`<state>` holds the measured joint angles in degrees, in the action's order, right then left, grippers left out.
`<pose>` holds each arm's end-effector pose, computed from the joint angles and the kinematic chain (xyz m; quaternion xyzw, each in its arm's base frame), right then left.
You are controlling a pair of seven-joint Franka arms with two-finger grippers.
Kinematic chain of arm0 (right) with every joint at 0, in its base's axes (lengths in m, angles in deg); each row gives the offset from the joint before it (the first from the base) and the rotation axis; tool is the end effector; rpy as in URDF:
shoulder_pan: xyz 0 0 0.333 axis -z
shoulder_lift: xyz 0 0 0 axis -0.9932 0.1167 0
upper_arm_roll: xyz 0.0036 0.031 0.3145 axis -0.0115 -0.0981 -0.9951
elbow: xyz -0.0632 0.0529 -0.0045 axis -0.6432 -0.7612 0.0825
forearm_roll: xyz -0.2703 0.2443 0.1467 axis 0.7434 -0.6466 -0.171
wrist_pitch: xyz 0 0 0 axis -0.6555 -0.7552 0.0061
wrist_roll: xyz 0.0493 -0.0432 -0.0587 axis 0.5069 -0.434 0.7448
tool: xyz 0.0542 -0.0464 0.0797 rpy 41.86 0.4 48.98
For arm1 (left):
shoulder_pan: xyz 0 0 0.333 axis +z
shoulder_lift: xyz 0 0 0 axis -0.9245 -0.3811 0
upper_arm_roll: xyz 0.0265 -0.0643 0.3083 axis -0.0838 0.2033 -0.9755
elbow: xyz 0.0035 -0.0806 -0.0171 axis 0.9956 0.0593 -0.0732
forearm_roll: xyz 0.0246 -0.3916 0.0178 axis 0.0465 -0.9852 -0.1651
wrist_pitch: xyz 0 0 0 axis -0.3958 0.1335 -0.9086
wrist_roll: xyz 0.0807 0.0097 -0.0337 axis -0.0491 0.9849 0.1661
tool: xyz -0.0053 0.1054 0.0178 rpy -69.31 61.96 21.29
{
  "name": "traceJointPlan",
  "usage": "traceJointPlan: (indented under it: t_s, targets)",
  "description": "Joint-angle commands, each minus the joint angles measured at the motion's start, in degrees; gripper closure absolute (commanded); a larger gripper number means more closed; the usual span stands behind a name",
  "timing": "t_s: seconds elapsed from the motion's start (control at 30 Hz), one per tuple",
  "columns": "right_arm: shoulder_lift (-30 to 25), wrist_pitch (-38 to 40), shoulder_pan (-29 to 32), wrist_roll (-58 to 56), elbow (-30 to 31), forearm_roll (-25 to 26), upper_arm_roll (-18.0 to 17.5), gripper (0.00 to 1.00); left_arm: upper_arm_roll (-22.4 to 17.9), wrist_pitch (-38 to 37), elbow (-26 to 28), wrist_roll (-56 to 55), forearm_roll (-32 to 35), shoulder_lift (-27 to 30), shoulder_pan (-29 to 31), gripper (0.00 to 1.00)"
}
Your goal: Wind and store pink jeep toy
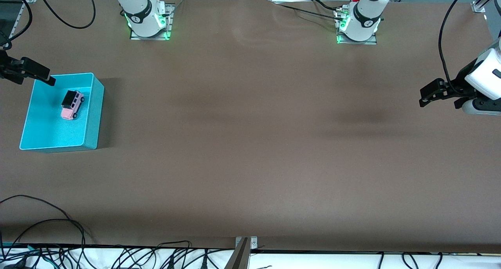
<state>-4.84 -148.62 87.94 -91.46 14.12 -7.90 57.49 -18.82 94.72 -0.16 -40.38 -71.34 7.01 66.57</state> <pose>0.5572 -0.0472 0.6085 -0.9989 0.0352 0.0096 0.0307 0.5918 -0.0167 0.5966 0.9998 -0.0166 0.0131 0.0005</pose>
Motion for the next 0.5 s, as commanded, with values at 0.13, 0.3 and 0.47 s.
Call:
traceJointPlan:
  t_s: [0.13, 0.3, 0.47]
  targets:
    - [0.5, 0.9, -0.2, -0.3, -2.7, -0.1, 0.0, 0.0, -0.4, -0.2, -1.8, 1.1, 0.3, -0.7, -0.5, 0.0]
    - [0.7, 0.9, 0.0, -0.6, -3.1, 0.0, 0.2, 0.0, -0.4, -0.2, -1.8, 1.1, 0.3, -0.8, -0.5, 0.0]
    - [1.1, 0.5, 0.2, -0.7, -3.1, 0.1, 0.4, 0.0, -0.4, -0.2, -1.8, 1.1, 0.3, -0.8, -0.5, 0.0]
